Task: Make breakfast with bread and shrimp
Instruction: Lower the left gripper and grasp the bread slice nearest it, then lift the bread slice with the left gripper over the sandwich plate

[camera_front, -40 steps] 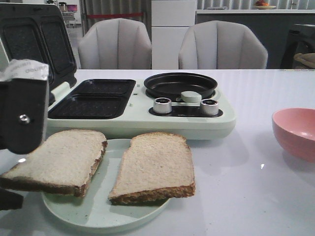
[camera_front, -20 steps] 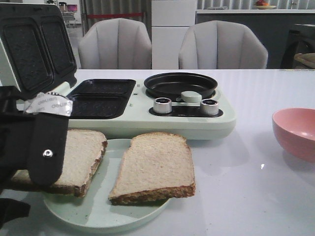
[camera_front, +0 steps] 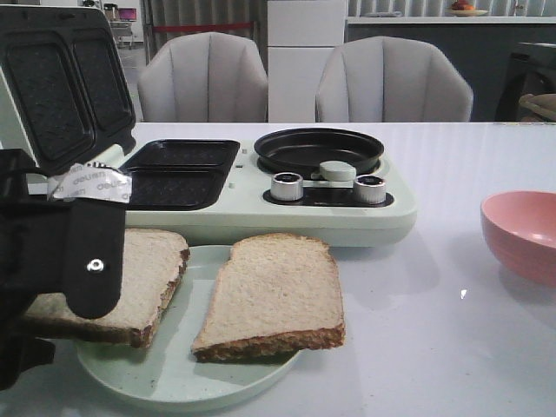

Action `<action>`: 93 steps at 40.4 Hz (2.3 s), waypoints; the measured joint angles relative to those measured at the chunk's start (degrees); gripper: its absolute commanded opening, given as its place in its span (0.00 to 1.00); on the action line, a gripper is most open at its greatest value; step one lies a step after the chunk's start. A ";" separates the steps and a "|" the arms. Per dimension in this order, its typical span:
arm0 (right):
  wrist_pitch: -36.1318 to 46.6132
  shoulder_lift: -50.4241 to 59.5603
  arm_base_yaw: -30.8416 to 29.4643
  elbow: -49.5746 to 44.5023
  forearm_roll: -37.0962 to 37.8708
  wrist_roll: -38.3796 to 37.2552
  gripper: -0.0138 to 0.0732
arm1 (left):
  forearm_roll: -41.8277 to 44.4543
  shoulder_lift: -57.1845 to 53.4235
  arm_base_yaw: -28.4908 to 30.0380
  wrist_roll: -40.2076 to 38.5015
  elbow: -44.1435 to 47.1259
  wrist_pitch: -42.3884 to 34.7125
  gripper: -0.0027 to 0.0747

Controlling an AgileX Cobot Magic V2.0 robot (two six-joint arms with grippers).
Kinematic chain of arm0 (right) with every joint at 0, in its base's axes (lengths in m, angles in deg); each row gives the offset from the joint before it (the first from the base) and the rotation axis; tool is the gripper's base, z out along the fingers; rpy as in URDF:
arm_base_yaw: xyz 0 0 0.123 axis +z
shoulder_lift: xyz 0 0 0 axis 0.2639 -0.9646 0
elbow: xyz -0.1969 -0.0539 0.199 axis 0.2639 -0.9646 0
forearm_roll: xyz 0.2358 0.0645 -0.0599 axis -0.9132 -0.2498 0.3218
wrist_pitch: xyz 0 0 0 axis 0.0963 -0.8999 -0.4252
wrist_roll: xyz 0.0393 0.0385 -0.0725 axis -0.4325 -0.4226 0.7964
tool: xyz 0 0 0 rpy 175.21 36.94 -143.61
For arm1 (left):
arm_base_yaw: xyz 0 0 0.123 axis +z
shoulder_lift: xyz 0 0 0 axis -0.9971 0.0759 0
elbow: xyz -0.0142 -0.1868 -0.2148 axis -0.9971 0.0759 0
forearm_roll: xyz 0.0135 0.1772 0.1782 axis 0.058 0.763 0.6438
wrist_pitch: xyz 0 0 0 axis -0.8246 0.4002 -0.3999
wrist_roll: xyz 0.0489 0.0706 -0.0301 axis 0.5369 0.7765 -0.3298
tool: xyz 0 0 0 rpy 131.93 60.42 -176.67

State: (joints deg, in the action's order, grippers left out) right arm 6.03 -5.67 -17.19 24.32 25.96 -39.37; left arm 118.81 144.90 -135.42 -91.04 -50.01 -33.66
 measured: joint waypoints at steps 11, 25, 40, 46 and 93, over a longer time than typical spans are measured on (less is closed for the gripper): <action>0.00 0.00 0.00 0.00 0.00 0.00 0.80 | 0.00 0.00 0.00 0.00 0.00 -0.06 0.18; 0.00 0.00 0.00 0.00 0.00 0.00 0.80 | -2.02 -3.16 -0.84 0.00 0.00 1.66 0.16; 0.00 0.00 0.00 0.00 0.00 0.00 0.80 | -1.28 -19.50 -5.33 1.82 -4.06 6.84 0.16; 0.00 0.00 0.00 0.00 0.00 0.00 0.80 | -1.18 -19.13 -5.33 7.19 -9.78 9.73 0.16; 0.00 0.00 0.00 0.00 0.00 0.00 0.80 | 2.79 27.85 19.87 10.39 -50.88 -2.32 0.16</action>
State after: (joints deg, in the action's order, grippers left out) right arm 6.03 -5.67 -17.19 24.32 25.96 -39.37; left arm 121.59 172.75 -115.55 -80.65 -100.89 -35.99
